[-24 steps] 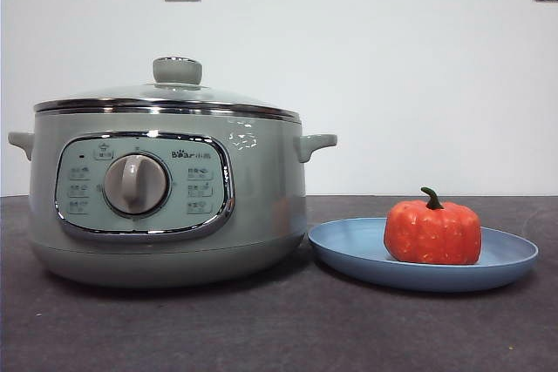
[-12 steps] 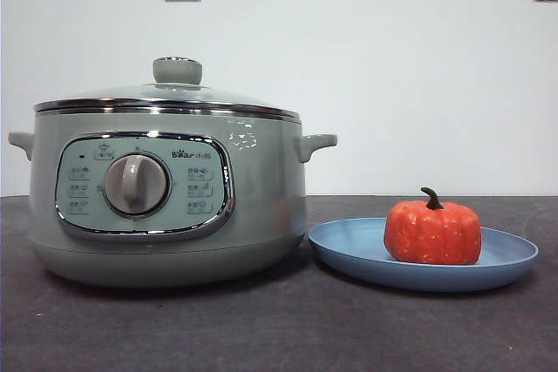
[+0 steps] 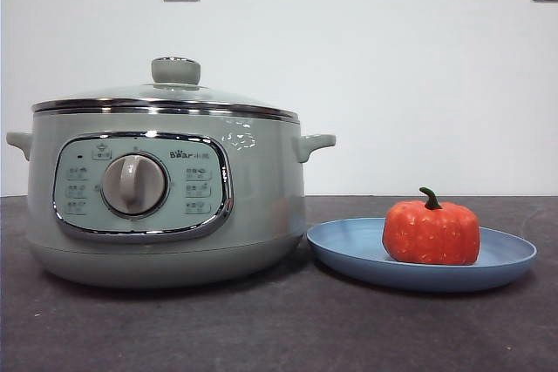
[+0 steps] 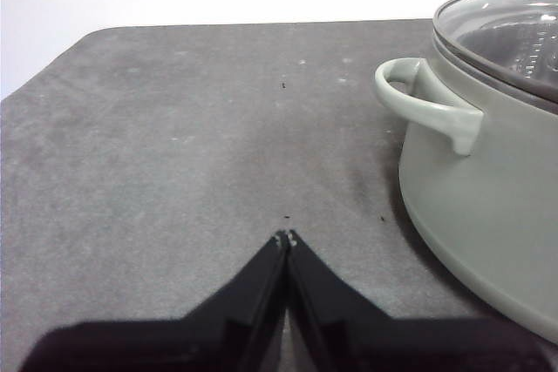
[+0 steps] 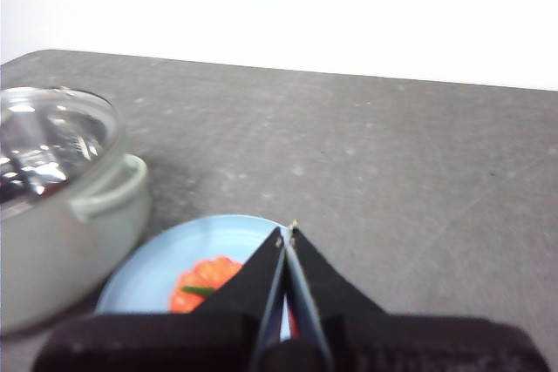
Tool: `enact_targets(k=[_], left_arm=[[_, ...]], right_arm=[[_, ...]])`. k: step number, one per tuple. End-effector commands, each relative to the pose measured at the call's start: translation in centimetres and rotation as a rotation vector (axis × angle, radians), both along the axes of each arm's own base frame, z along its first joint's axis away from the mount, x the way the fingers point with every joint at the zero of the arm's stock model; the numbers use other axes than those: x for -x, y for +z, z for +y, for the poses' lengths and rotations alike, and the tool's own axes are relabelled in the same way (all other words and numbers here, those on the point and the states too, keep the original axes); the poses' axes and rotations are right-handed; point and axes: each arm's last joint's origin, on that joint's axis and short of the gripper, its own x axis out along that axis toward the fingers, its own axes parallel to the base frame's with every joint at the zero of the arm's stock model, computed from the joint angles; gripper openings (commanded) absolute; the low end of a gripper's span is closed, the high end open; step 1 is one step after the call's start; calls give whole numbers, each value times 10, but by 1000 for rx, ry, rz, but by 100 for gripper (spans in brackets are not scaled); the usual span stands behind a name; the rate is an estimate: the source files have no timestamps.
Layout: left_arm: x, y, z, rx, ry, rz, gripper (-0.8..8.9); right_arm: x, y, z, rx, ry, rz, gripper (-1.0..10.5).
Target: Take the pumpkin out from the steamer,put the pumpkin in the blue plate,close the lid
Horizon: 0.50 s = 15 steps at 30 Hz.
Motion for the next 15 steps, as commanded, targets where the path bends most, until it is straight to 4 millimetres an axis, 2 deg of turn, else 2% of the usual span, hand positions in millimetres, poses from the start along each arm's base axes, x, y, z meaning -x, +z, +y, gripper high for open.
enact_targets(k=[1, 5, 8, 15], left_arm=[[-1, -5, 0, 8, 4, 10, -3], [-1, -5, 0, 8, 4, 10, -3], [-1, -5, 0, 8, 4, 11, -3], [-1, -5, 0, 8, 4, 10, -3]], right_arm=[[1, -31, -6, 10, -40, 1, -17], [1, -62, -9, 3, -74, 21, -17], [-1, -79, -9, -2, -75, -11, -17], [-5, -98, -9, -24, -79, -28, -17]])
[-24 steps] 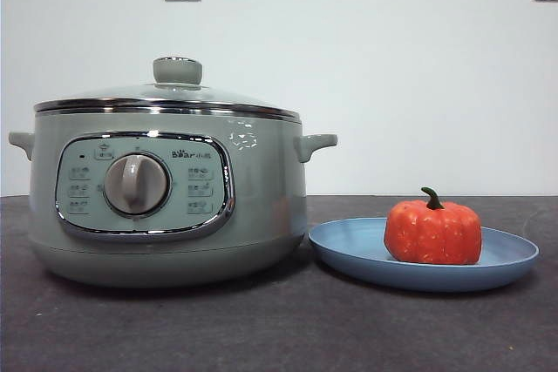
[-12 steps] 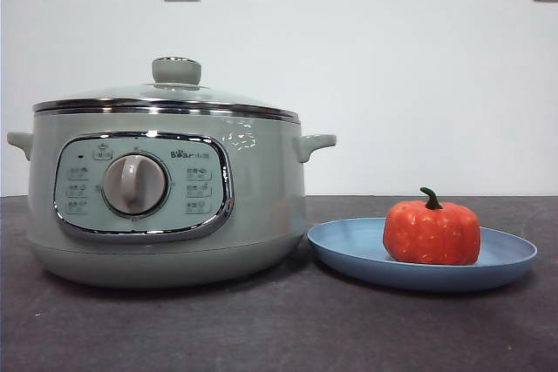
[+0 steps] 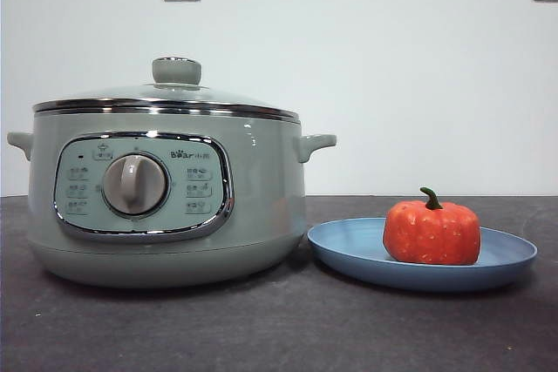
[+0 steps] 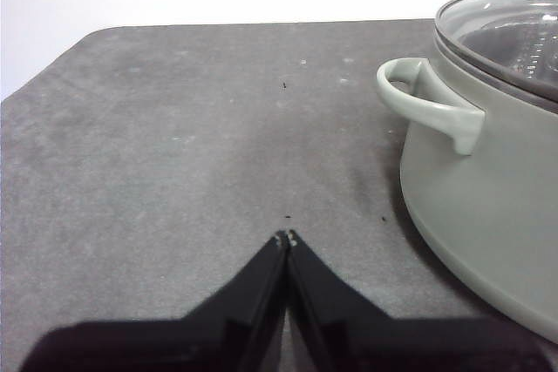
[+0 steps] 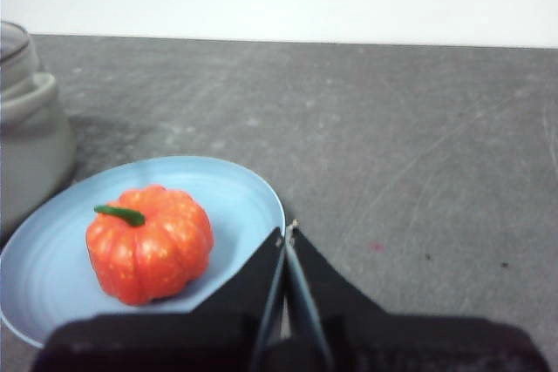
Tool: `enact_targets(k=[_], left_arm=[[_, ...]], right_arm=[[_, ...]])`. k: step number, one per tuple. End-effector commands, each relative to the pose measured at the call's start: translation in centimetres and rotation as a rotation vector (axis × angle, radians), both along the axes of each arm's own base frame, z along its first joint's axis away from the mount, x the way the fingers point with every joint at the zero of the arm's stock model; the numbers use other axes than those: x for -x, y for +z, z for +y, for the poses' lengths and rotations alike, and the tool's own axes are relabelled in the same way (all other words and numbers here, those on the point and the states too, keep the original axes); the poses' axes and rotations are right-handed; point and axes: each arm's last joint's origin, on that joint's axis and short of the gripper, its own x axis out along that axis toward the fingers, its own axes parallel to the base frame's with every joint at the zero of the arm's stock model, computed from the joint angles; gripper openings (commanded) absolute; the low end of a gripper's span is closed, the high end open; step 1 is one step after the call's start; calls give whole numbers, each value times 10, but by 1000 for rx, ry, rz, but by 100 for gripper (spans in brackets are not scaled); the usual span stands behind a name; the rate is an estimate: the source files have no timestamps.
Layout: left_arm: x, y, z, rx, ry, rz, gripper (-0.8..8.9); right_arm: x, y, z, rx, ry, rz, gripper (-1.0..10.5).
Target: Take the pumpkin out from the steamer,put the pumpkin in the blue plate,close the lid
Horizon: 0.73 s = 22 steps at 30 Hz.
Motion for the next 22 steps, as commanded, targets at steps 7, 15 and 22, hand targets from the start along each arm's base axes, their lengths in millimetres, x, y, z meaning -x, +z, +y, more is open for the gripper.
enact_targets(k=[7, 15, 22], left_arm=[[-1, -5, 0, 8, 4, 11, -3], [-1, -5, 0, 8, 4, 11, -3], [-1, -5, 0, 8, 4, 11, -3]], right_arm=[[-1, -3, 0, -15, -14, 5, -17], [-1, -3, 0, -15, -17, 4, -17], [-1, -3, 0, -15, -17, 4, -17]])
